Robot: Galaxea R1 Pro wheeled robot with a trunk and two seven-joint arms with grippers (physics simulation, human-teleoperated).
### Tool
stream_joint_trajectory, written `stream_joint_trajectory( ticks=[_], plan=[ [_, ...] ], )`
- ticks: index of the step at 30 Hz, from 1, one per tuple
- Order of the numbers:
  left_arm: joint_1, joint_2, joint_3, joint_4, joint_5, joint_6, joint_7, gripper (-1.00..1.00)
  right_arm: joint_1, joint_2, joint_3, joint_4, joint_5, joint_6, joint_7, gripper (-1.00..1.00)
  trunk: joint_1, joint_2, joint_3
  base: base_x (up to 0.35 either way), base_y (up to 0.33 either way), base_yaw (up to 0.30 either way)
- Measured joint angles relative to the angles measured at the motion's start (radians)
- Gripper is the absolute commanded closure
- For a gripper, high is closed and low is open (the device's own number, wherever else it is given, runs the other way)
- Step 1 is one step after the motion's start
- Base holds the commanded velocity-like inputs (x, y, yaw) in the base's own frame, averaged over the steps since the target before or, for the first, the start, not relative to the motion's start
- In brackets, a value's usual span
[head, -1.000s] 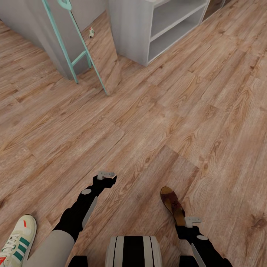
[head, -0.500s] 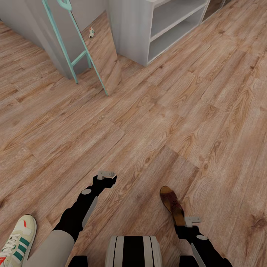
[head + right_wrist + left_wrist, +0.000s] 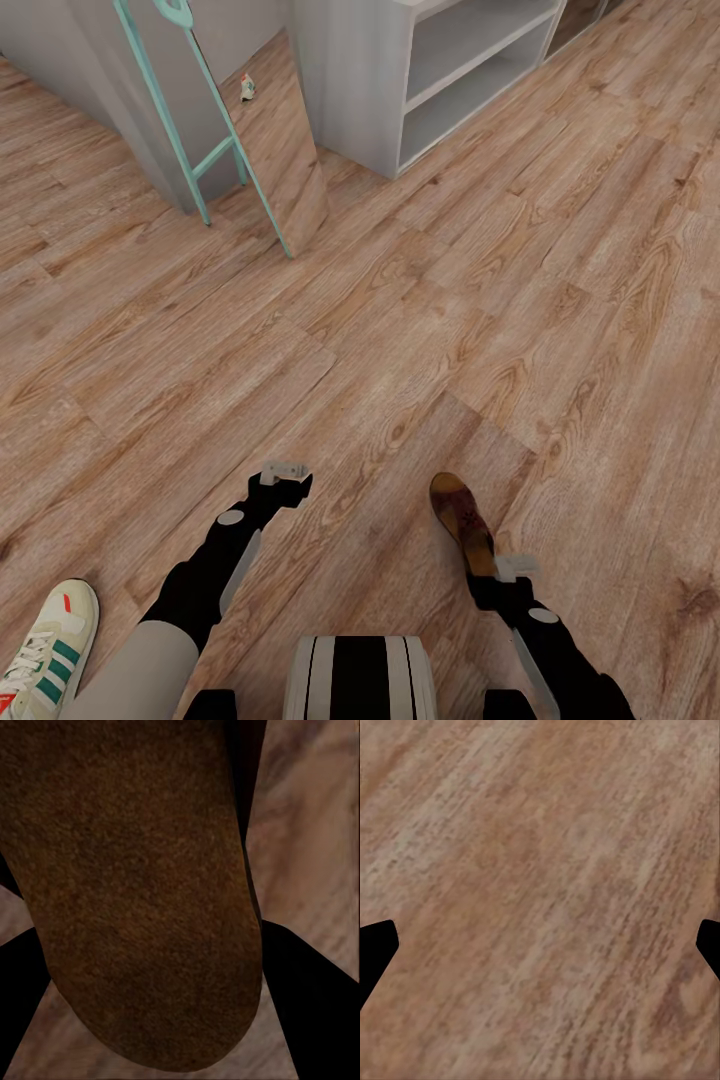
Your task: Pick up the two gym shoes and the two sandals from the corridor floor and place them onto the hallstand (shoe rack) in the corridor, making sure they are on the rack and not on the floor. Arrange them so the two gym shoes are next to each other and the two sandals are next to each other.
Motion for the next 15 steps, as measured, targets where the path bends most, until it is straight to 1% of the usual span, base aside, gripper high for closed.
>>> stream_joint_trajectory(
  ticks=[1,2,3,5,6,8,9,11,12,13,15],
  plan=[
    [0.000,0.000,0.000,0.000,0.000,0.000,0.000,-1.00,0.000,0.000,0.000,-0.017,0.000,0.002,0.000,1.00,0.000,0.000,0.000,0.000,0.000,0.000],
    [0.001,0.000,0.000,0.000,0.000,0.000,0.000,-1.00,0.000,0.002,0.001,-0.071,0.001,0.012,-0.001,1.00,0.000,0.000,0.000,0.000,0.000,0.000],
    [0.001,0.001,0.000,0.001,0.000,0.000,0.000,-1.00,0.000,0.002,0.001,-0.094,0.001,0.018,-0.001,1.00,0.000,0.000,0.000,0.000,0.000,0.000],
    [0.001,0.000,0.000,0.001,0.000,0.000,0.000,-1.00,0.000,0.004,0.000,-0.176,0.000,0.058,-0.001,1.00,0.000,0.000,0.000,0.000,0.000,0.000],
    [0.001,0.001,0.000,0.001,0.000,0.000,0.000,-1.00,0.000,0.004,0.000,-0.195,0.000,0.071,-0.001,1.00,0.000,0.000,0.000,0.000,0.000,0.000],
    [0.002,0.001,0.000,0.001,0.000,0.000,0.000,-1.00,0.000,0.005,-0.001,-0.245,0.000,0.118,-0.003,1.00,0.000,0.000,0.000,0.000,0.000,0.000],
    [0.004,0.001,0.001,0.002,0.001,0.001,0.000,-1.00,0.000,0.005,-0.002,-0.305,0.000,0.182,-0.005,1.00,0.000,0.000,0.000,0.000,0.000,0.000],
    [0.004,0.001,0.001,0.003,0.001,0.001,0.000,-1.00,0.000,0.006,-0.002,-0.349,0.000,0.209,-0.006,1.00,0.000,0.000,0.000,0.000,0.000,0.000],
    [0.005,0.002,0.001,0.006,0.001,0.000,0.000,-1.00,0.000,0.007,-0.002,-0.395,0.000,0.240,-0.007,1.00,0.000,0.000,0.000,0.000,0.000,0.000],
    [0.005,0.003,0.001,0.007,0.002,0.000,0.000,-1.00,0.001,0.007,-0.002,-0.411,0.001,0.252,-0.008,1.00,0.000,0.000,0.000,0.000,0.000,0.000],
    [0.006,0.013,0.001,0.009,0.003,0.000,-0.001,-1.00,0.001,0.007,-0.002,-0.457,0.002,0.298,-0.008,1.00,0.000,0.000,0.000,0.000,0.000,0.000]
  ],
)
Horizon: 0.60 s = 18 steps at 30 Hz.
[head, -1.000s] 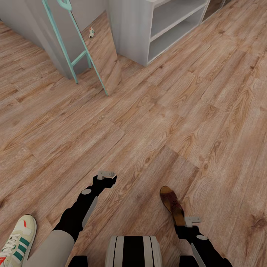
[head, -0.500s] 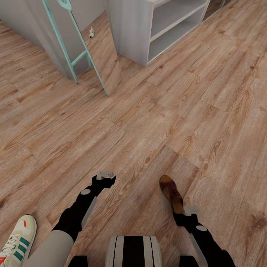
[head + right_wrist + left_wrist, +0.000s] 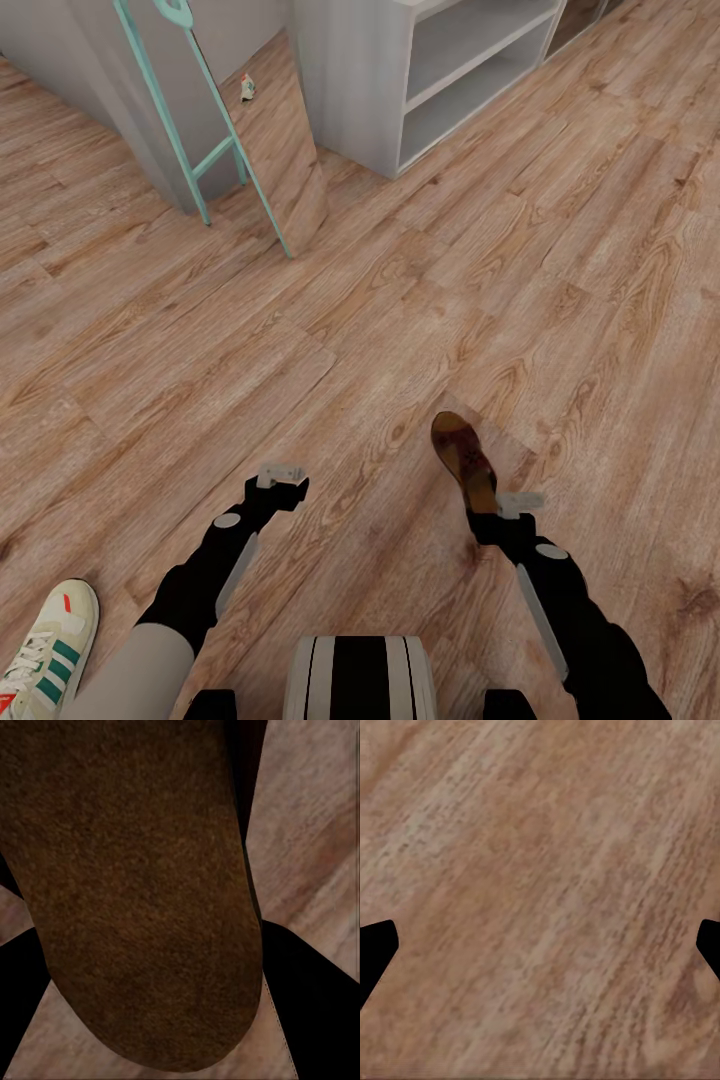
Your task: Pick up the two gym shoes and the two sandals from the corridor floor and place them onto the hallstand (shoe rack) in the corridor, making sure they are on the rack and not on the floor. Arrange them so the two gym shoes are next to each other and the two sandals are next to each other.
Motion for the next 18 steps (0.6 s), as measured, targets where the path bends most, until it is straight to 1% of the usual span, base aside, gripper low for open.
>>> stream_joint_trajectory(
  ticks=[2,3,4,5,8,9,10,11,12,18],
  plan=[
    [0.000,0.005,0.000,0.000,0.002,0.000,0.000,-1.00,0.000,0.000,0.000,-0.050,-0.001,0.060,0.000,1.00,0.000,0.000,0.000,0.000,0.000,0.000],
    [0.000,0.005,-0.001,-0.001,0.002,0.000,0.000,-1.00,0.000,0.000,0.000,-0.058,-0.001,0.075,0.000,1.00,0.000,0.000,0.000,0.000,0.000,0.000],
    [0.000,0.006,-0.001,-0.002,0.002,0.000,0.000,-1.00,0.000,0.000,0.000,-0.068,-0.001,0.106,0.000,1.00,0.000,0.000,0.000,0.000,0.000,0.000],
    [0.000,0.007,0.000,-0.008,0.003,0.000,0.000,-1.00,0.000,0.001,0.000,-0.081,-0.002,0.191,0.000,1.00,0.000,0.000,0.000,0.000,0.000,0.000],
    [0.000,0.006,0.001,-0.029,0.004,0.001,0.000,-1.00,0.001,0.002,0.000,-0.084,-0.002,0.220,0.000,1.00,0.000,0.000,0.000,0.000,0.000,0.000],
    [0.000,0.006,0.001,-0.042,0.004,0.011,0.000,-1.00,0.002,0.002,0.000,-0.085,-0.001,0.227,0.000,1.00,0.000,0.000,0.000,0.000,0.000,0.000],
    [0.001,-0.002,0.000,-0.081,0.005,0.217,-0.001,-1.00,0.009,0.003,0.000,-0.083,0.001,0.230,-0.002,1.00,0.000,0.000,0.000,0.000,0.000,0.000],
    [0.000,-0.004,0.000,-0.093,0.005,0.241,-0.002,-1.00,0.009,0.003,-0.001,-0.083,0.000,0.229,-0.001,1.00,0.000,0.000,0.000,0.000,0.000,0.000],
    [0.000,-0.005,0.000,-0.101,0.005,0.250,-0.002,-1.00,0.008,0.003,-0.001,-0.082,-0.001,0.227,-0.001,1.00,0.000,0.000,0.000,0.000,0.000,0.000],
    [0.001,-0.008,-0.001,-0.117,0.005,0.264,-0.001,-1.00,0.007,0.002,-0.002,-0.081,-0.003,0.223,0.000,1.00,0.000,0.000,0.000,0.000,0.000,0.000]
  ],
)
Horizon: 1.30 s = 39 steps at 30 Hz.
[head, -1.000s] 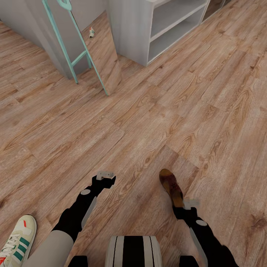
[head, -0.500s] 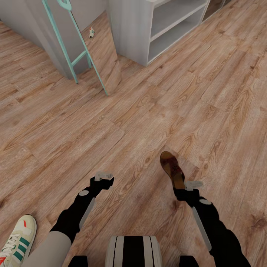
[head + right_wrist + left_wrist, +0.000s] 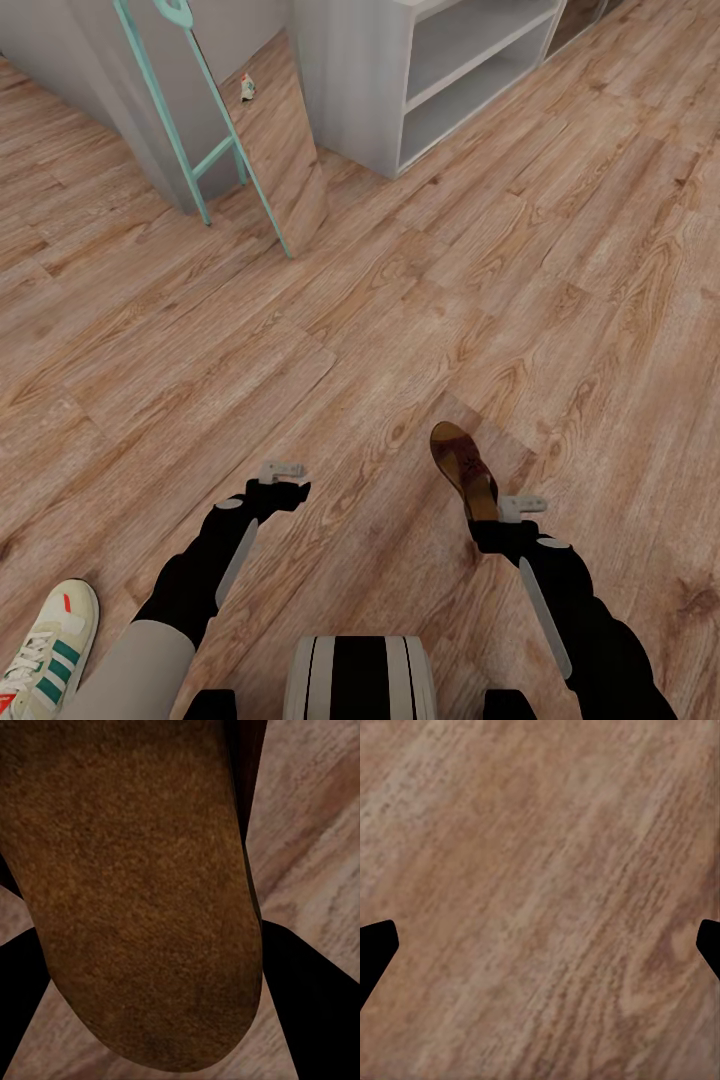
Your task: Pick up the two gym shoes and the two sandals from the corridor floor and place them onto the hallstand (shoe rack) in the corridor, making sure they are on the rack and not on the floor. Arrange them so the two gym shoes are next to each other and the two sandals are next to each other.
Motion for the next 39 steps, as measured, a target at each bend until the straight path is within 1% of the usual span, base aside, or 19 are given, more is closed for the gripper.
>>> stream_joint_trajectory(
  ticks=[8,18,32,39],
  plan=[
    [0.000,0.001,0.000,-0.002,0.000,0.002,0.000,-1.00,0.000,0.001,0.004,0.002,0.005,-0.004,0.000,1.00,0.000,0.000,0.003,0.000,0.000,0.000],
    [0.000,0.000,0.000,-0.002,0.000,0.002,0.000,-1.00,0.000,0.001,0.004,0.002,0.005,-0.005,0.000,1.00,0.000,0.000,0.018,0.000,0.000,0.000],
    [0.000,0.001,0.000,-0.002,0.000,0.002,0.000,-1.00,0.000,0.001,0.004,0.002,0.005,-0.005,0.000,1.00,-0.006,0.003,0.095,0.000,0.000,0.000],
    [0.000,0.001,0.000,-0.003,0.000,0.003,0.000,-1.00,0.000,0.001,0.004,0.002,0.005,-0.005,0.000,1.00,-0.006,0.003,0.107,0.000,0.000,0.000]
  ],
)
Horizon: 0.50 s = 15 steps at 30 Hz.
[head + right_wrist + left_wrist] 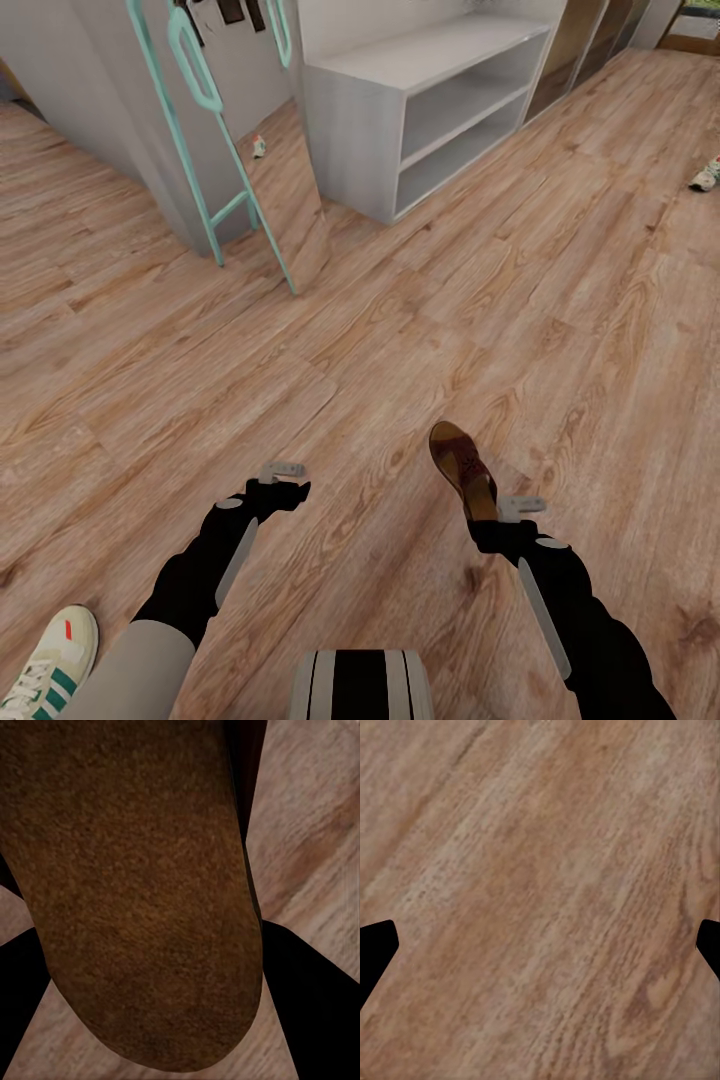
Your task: Pick up the two gym shoes and the two sandals from the corridor floor and place them onto the hallstand (shoe rack) in the corridor, making sure they are on the rack and not on the floor. Arrange them so the two gym shoes are next to each other and the two sandals are next to each other.
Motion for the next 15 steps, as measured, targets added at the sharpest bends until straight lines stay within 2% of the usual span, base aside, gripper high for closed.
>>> stream_joint_trajectory(
  ticks=[4,15],
  plan=[
    [0.000,0.000,0.000,-0.001,0.000,0.000,0.000,-1.00,0.000,0.000,0.000,0.000,0.000,0.000,0.000,1.00,0.000,0.000,0.007,0.000,0.000,0.000],
    [0.000,0.000,0.000,-0.001,0.000,0.000,0.000,-1.00,0.000,0.000,0.000,0.000,0.000,0.000,0.000,1.00,-0.005,0.003,0.067,0.000,0.000,0.000]
  ],
)
